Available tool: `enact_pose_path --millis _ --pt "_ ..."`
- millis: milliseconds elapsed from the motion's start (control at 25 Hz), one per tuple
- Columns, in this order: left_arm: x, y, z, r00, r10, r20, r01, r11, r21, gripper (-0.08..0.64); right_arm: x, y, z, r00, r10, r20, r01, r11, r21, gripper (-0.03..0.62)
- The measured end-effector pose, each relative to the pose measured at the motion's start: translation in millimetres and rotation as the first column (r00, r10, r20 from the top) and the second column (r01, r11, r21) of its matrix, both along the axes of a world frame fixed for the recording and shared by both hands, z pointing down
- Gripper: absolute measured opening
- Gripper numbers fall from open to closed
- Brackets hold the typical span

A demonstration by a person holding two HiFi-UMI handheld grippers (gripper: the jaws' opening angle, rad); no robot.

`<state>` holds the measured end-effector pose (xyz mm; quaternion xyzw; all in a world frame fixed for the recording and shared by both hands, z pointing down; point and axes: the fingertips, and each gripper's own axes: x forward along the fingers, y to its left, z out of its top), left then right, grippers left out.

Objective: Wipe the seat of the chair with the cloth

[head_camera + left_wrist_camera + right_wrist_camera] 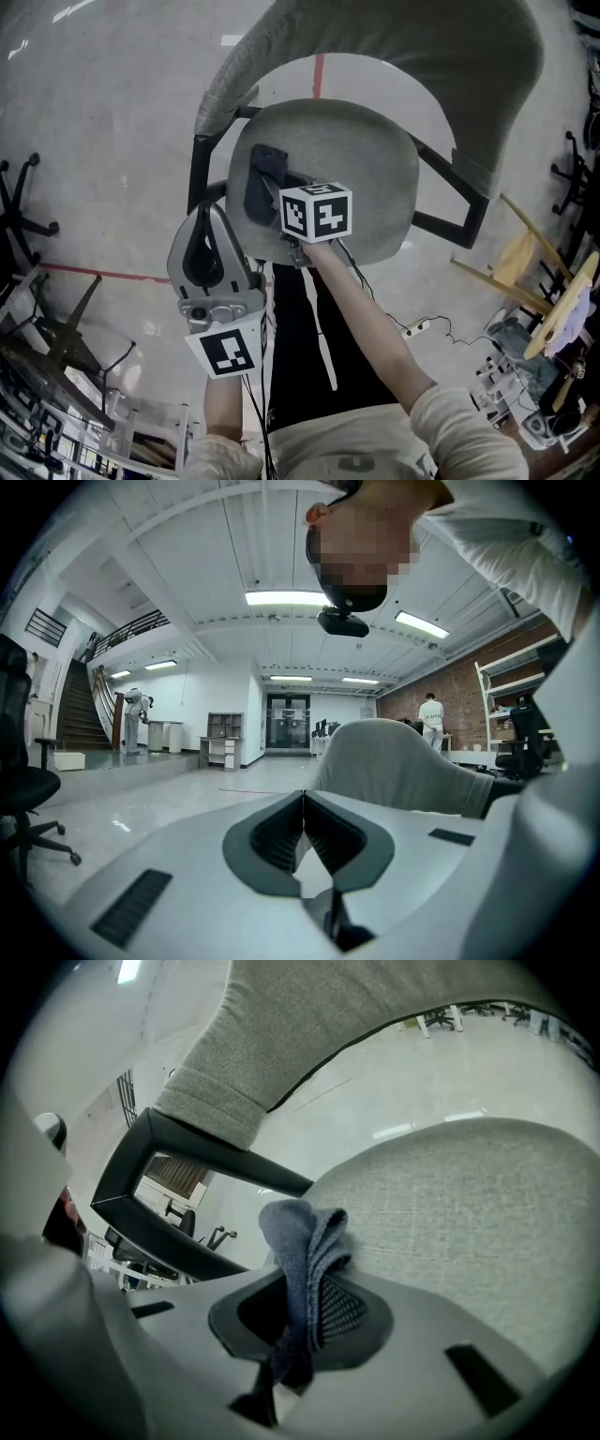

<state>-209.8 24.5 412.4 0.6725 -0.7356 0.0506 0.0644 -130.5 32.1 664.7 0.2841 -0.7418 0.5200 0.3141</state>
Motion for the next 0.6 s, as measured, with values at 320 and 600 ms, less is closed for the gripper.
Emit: enact_pose_path --millis 320,600 --pt "26.4 -19.5 -0.7 0.996 0.088 0.003 -0.088 0.996 0.012 0.015 104.1 -8.4 3.5 0.985 0.057 -0.164 -0.047 0.997 0.060 0.057" --pt "71.7 -43.9 -1.8 0.977 0.215 0.001 -0.215 0.977 0.005 0.015 201.7 -12.4 2.0 0.935 0.098 -0.340 -0.058 0.990 0.125 0.057"
